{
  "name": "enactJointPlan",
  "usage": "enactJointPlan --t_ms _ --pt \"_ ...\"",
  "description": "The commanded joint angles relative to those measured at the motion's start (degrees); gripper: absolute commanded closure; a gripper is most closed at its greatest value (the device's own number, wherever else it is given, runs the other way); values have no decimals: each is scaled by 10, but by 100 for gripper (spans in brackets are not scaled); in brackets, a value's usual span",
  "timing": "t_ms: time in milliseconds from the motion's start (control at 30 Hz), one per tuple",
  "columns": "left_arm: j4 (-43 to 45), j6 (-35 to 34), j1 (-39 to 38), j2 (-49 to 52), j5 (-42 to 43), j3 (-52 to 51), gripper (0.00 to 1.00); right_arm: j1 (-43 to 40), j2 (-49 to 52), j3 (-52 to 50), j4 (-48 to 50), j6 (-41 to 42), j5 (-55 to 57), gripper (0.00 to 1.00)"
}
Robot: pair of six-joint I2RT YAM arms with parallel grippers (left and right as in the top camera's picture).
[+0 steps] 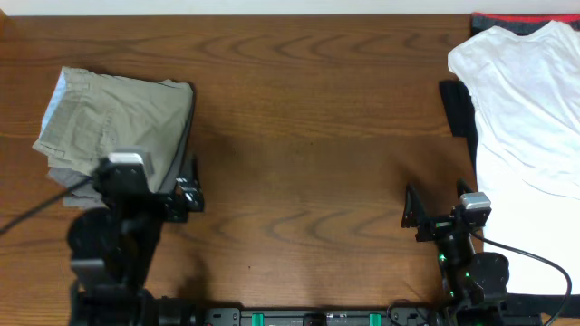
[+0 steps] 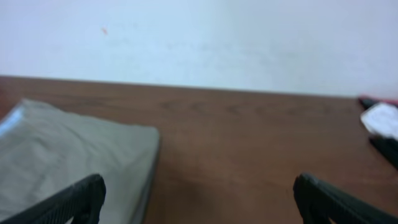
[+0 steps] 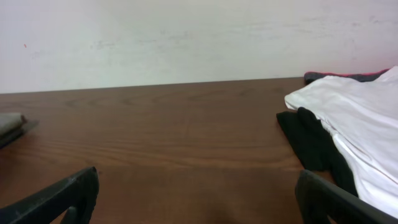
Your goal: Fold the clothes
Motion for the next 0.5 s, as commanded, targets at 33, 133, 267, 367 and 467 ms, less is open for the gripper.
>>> enactJointPlan --t_ms 33,133,267,367,467 --pt "53 -3 -24 -74 -6 -97 2 -3 -3 -2 -1 5 6 1" --pt "75 -3 -29 -120 -6 -159 2 -3 -3 -2 -1 5 6 1" --pt "79 -3 -29 -182 -6 -227 2 -3 -3 -2 -1 5 6 1" --pt "80 -3 -29 -231 -6 -270 2 -3 -3 -2 -1 5 6 1" --pt "85 -3 -29 -282 -6 -311 2 -3 -3 -2 -1 5 6 1"
